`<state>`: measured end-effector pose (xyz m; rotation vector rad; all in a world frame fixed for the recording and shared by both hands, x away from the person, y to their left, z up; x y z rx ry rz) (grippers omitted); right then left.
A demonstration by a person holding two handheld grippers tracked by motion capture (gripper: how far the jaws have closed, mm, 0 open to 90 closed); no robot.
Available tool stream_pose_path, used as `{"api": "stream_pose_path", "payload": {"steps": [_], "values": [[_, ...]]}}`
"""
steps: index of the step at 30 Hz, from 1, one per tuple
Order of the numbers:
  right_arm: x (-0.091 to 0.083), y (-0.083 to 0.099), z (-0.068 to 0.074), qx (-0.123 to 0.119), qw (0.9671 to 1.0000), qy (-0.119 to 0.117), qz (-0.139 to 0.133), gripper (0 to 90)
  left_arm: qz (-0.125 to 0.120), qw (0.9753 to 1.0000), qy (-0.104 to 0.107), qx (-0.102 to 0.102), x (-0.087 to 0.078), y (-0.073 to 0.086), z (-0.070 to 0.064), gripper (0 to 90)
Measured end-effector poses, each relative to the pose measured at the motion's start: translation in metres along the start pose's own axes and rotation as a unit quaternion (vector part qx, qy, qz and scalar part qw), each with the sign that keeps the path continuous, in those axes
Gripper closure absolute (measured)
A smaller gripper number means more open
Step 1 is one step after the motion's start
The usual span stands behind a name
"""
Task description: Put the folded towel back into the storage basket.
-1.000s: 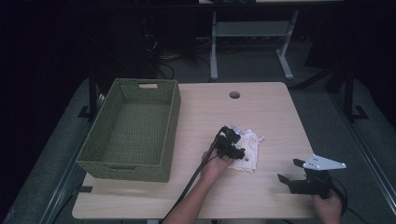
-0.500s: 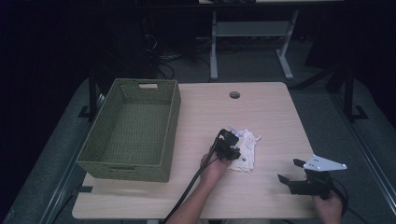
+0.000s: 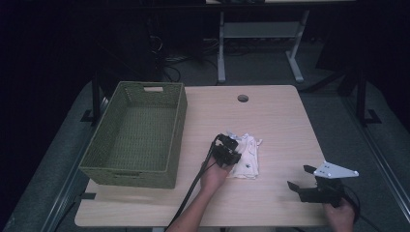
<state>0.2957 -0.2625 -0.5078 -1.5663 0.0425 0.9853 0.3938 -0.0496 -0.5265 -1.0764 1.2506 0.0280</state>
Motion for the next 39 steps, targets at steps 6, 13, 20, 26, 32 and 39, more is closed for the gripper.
{"api": "stream_pose_path", "payload": {"steps": [6, 13, 20, 26, 32, 39], "values": [[0.0, 0.0, 0.003, -0.004, 1.0, -0.001, -0.001, 14.0, -0.025, 0.9987, 0.037, -0.025, -0.012, -0.003, -0.001, 83.4], [-0.001, -0.001, 0.004, -0.003, 1.0, 0.0, -0.006, 14.0, -0.053, 0.9951, 0.072, -0.041, -0.027, -0.013, -0.009, 83.3], [-0.001, -0.001, 0.003, 0.002, 1.0, 0.001, -0.009, 14.0, -0.077, 0.9896, 0.103, -0.065, -0.051, -0.021, -0.008, 83.3], [0.0, -0.001, 0.002, 0.004, 1.0, 0.003, -0.008, 13.9, -0.088, 0.9861, 0.118, -0.077, -0.068, -0.023, -0.002, 83.3], [0.002, 0.0, 0.0, 0.01, 0.9999, 0.006, -0.005, 14.0, -0.095, 0.9853, 0.12, -0.076, -0.085, -0.026, 0.004, 83.2], [0.002, 0.001, -0.001, 0.017, 0.9998, 0.01, -0.006, 14.0, -0.098, 0.9848, 0.12, -0.079, -0.098, -0.024, 0.01, 83.2]]}}
Point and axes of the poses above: each handheld gripper's, and its own axes: x roughly forward along the jaws, y roughly out of its underside, z roughly to its left, the point moved 9 cm from there along x, roughly forward along the jaws, and after that the axes turned 6 degrees about x, right-handed, at the moved point
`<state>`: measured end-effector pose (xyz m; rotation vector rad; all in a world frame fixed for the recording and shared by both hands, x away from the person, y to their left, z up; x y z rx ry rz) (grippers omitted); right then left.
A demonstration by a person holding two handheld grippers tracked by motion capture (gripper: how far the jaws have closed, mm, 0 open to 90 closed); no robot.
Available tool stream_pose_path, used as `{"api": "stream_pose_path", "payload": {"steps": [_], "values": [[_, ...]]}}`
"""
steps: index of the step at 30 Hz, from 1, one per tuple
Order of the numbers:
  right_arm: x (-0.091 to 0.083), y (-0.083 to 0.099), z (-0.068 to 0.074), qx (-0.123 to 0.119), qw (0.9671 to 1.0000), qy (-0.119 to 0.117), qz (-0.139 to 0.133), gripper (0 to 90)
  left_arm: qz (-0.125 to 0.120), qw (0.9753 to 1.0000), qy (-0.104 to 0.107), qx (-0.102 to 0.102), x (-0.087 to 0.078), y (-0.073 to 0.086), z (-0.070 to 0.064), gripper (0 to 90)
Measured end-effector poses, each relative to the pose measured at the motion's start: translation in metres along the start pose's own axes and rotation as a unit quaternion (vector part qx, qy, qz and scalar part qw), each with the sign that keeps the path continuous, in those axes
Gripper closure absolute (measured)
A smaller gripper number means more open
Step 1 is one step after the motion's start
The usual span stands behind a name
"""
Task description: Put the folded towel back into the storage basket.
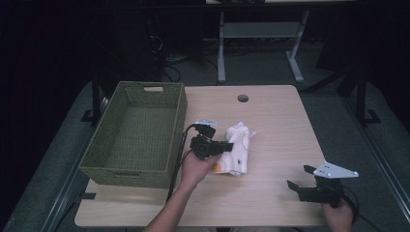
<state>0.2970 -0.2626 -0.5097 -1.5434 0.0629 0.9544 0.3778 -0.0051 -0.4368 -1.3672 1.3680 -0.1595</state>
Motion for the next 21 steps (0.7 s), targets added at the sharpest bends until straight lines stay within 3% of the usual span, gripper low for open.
{"api": "stream_pose_path", "payload": {"steps": [9, 21], "values": [[0.002, 0.001, 0.0, 0.001, 1.0, 0.002, 0.004, 14.0, -0.01, 0.9999, 0.001, 0.004, -0.022, -0.011, 0.001, 83.3], [0.002, 0.001, 0.001, -0.003, 1.0, 0.005, 0.004, 14.0, -0.031, 0.9993, 0.016, -0.014, -0.064, -0.027, 0.009, 83.3]]}}
Point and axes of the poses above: each handheld gripper's, and its own axes: x roughly forward along the jaws, y roughly out of its underside, z roughly to its left, the point moved 9 cm from there along x, roughly forward along the jaws, and after that the axes turned 6 degrees about x, right-handed, at the moved point
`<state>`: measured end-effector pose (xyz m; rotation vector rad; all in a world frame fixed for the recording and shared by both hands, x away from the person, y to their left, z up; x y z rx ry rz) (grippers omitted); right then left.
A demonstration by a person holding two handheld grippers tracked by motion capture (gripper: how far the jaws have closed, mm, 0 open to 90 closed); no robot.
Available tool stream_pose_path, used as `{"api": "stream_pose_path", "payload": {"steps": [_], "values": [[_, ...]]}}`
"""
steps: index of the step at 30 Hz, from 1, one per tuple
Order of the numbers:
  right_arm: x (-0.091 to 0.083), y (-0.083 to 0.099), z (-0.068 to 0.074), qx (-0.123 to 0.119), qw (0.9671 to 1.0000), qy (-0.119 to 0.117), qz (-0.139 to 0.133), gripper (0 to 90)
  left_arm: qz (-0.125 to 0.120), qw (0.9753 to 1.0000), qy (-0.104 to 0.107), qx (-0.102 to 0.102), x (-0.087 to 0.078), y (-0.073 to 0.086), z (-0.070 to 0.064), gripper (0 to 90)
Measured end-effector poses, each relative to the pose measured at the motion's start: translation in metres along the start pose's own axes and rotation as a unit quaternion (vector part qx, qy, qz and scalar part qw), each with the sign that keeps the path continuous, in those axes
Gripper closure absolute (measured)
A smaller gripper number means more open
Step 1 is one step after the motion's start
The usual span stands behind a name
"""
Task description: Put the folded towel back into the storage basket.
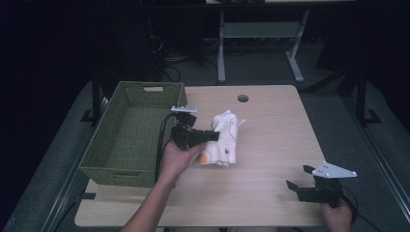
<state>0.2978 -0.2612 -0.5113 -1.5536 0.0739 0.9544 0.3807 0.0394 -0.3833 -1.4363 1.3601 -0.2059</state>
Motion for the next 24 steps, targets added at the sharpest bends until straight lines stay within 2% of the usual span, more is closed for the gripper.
{"api": "stream_pose_path", "payload": {"steps": [9, 24], "values": [[0.001, 0.0, 0.001, -0.001, 1.0, 0.001, 0.002, 13.9, -0.011, 0.9999, 0.001, -0.004, -0.024, -0.007, 0.006, 83.3], [0.004, 0.001, 0.002, -0.007, 0.9999, 0.003, 0.01, 14.0, -0.035, 0.999, 0.009, -0.025, -0.062, -0.014, 0.02, 83.3]]}}
Point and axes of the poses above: each handheld gripper's, and its own axes: x roughly forward along the jaws, y roughly out of its underside, z roughly to its left, the point moved 9 cm from there along x, roughly forward along the jaws, and after that the axes turned 6 degrees about x, right-handed, at the moved point
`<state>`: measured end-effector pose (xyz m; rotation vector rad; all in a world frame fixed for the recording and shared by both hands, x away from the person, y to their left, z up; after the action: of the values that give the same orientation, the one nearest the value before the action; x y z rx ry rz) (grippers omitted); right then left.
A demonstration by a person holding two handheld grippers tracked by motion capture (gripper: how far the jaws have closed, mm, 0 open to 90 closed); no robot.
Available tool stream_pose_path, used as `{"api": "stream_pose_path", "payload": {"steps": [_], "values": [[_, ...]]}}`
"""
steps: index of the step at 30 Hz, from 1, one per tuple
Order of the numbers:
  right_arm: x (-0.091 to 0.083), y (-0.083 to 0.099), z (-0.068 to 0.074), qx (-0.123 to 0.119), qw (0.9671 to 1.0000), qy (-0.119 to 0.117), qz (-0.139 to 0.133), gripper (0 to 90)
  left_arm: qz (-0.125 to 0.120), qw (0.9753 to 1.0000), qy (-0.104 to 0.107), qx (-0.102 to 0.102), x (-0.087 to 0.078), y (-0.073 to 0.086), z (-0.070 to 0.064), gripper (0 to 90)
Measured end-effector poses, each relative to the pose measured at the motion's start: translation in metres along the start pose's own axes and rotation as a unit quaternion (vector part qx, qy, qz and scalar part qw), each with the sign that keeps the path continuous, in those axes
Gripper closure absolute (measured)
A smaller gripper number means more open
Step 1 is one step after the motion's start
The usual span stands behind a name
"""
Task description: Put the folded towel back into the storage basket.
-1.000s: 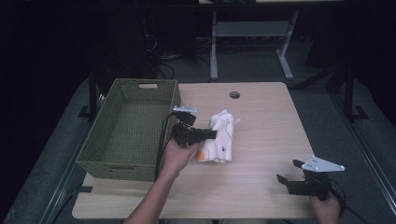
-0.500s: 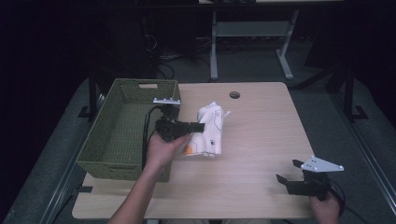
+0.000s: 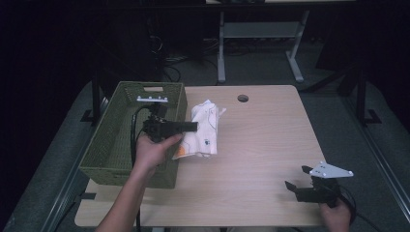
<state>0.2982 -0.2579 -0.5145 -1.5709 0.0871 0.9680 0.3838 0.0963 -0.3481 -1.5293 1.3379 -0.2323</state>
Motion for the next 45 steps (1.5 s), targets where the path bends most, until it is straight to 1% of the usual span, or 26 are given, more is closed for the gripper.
{"api": "stream_pose_path", "payload": {"steps": [3, 4, 5, 7, 10, 14, 16, 17, 18, 20, 25, 26, 27, 30, 34, 36, 37, 39, 40, 41, 42, 43, 44, 45], "values": [[-0.001, -0.001, 0.0, 0.0, 1.0, 0.0, -0.002, 14.0, -0.005, 1.0, -0.003, 0.001, -0.009, -0.002, 0.003, 83.3], [-0.001, 0.0, 0.0, 0.001, 1.0, 0.0, -0.001, 14.0, -0.004, 1.0, -0.007, 0.002, -0.015, -0.003, 0.006, 83.3], [-0.001, 0.0, 0.0, 0.001, 1.0, 0.0, -0.001, 14.0, -0.004, 1.0, -0.007, 0.002, -0.015, -0.003, 0.006, 83.3], [-0.001, 0.0, 0.0, 0.002, 1.0, 0.001, 0.0, 14.0, -0.01, 0.9999, -0.009, -0.004, -0.021, -0.005, 0.01, 83.3], [-0.001, 0.001, 0.0, 0.003, 1.0, 0.001, 0.001, 14.0, -0.017, 0.9998, -0.012, -0.006, -0.03, -0.006, 0.016, 83.3], [-0.001, 0.001, -0.001, 0.004, 1.0, 0.002, 0.002, 14.0, -0.018, 0.9997, -0.017, -0.007, -0.041, -0.006, 0.023, 83.3], [0.001, 0.001, -0.001, 0.002, 1.0, 0.002, 0.005, 14.0, -0.022, 0.9994, -0.023, -0.013, -0.049, -0.005, 0.029, 83.3], [0.001, 0.001, -0.001, 0.002, 1.0, 0.002, 0.005, 14.0, -0.022, 0.9994, -0.023, -0.013, -0.049, -0.005, 0.029, 83.3], [0.001, 0.002, -0.001, 0.0, 1.0, 0.002, 0.006, 14.0, -0.024, 0.9992, -0.026, -0.015, -0.055, -0.005, 0.033, 83.3], [0.001, 0.002, 0.0, -0.001, 1.0, 0.002, 0.006, 14.0, -0.026, 0.9992, -0.027, -0.015, -0.058, -0.005, 0.035, 83.3], [0.0, 0.001, -0.001, 0.001, 1.0, 0.005, 0.003, 14.0, -0.025, 0.9988, -0.035, -0.021, -0.071, 0.0, 0.043, 83.3], [0.001, 0.002, -0.001, 0.001, 1.0, 0.005, 0.006, 14.0, -0.027, 0.9986, -0.039, -0.025, -0.076, 0.001, 0.048, 83.3], [0.001, 0.002, -0.001, 0.001, 1.0, 0.005, 0.006, 14.0, -0.027, 0.9986, -0.039, -0.025, -0.076, 0.001, 0.048, 83.3], [0.002, 0.003, 0.0, -0.005, 0.9999, 0.004, 0.009, 14.0, -0.032, 0.9981, -0.042, -0.032, -0.085, 0.003, 0.056, 83.3], [0.003, 0.002, 0.0, -0.005, 0.9999, 0.006, 0.009, 14.0, -0.029, 0.998, -0.045, -0.034, -0.09, 0.005, 0.06, 83.3], [0.004, 0.004, 0.0, -0.004, 0.9999, 0.006, 0.014, 14.0, -0.029, 0.9977, -0.049, -0.036, -0.096, 0.007, 0.066, 83.3], [0.004, 0.004, 0.0, -0.004, 0.9999, 0.006, 0.014, 14.0, -0.029, 0.9977, -0.049, -0.036, -0.096, 0.007, 0.066, 83.3], [0.005, 0.004, 0.001, -0.005, 0.9998, 0.006, 0.017, 14.0, -0.03, 0.9974, -0.051, -0.041, -0.101, 0.009, 0.071, 83.3], [0.004, 0.004, 0.002, -0.006, 0.9998, 0.005, 0.016, 14.0, -0.033, 0.9968, -0.055, -0.047, -0.106, 0.01, 0.077, 83.3], [0.004, 0.004, 0.002, -0.006, 0.9998, 0.005, 0.016, 14.0, -0.033, 0.9968, -0.055, -0.047, -0.106, 0.01, 0.077, 83.3], [0.004, 0.003, 0.002, -0.009, 0.9998, 0.006, 0.014, 14.0, -0.033, 0.9964, -0.06, -0.05, -0.111, 0.011, 0.081, 83.3], [0.004, 0.003, 0.002, -0.009, 0.9998, 0.006, 0.014, 14.0, -0.033, 0.9964, -0.06, -0.05, -0.111, 0.011, 0.081, 83.3], [0.004, 0.003, 0.002, -0.007, 0.9999, 0.007, 0.014, 14.0, -0.031, 0.996, -0.065, -0.053, -0.114, 0.013, 0.086, 83.3], [0.004, 0.003, 0.002, -0.007, 0.9999, 0.007, 0.014, 14.0, -0.031, 0.996, -0.065, -0.053, -0.114, 0.013, 0.086, 83.3]]}}
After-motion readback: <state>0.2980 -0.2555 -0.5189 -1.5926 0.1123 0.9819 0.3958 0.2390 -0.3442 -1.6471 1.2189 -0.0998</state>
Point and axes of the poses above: each handheld gripper's, and its own axes: x roughly forward along the jaws, y roughly out of its underside, z roughly to its left, the point moved 9 cm from there along x, roughly forward along the jaws, and after that the axes turned 6 degrees about x, right-handed, at the moved point
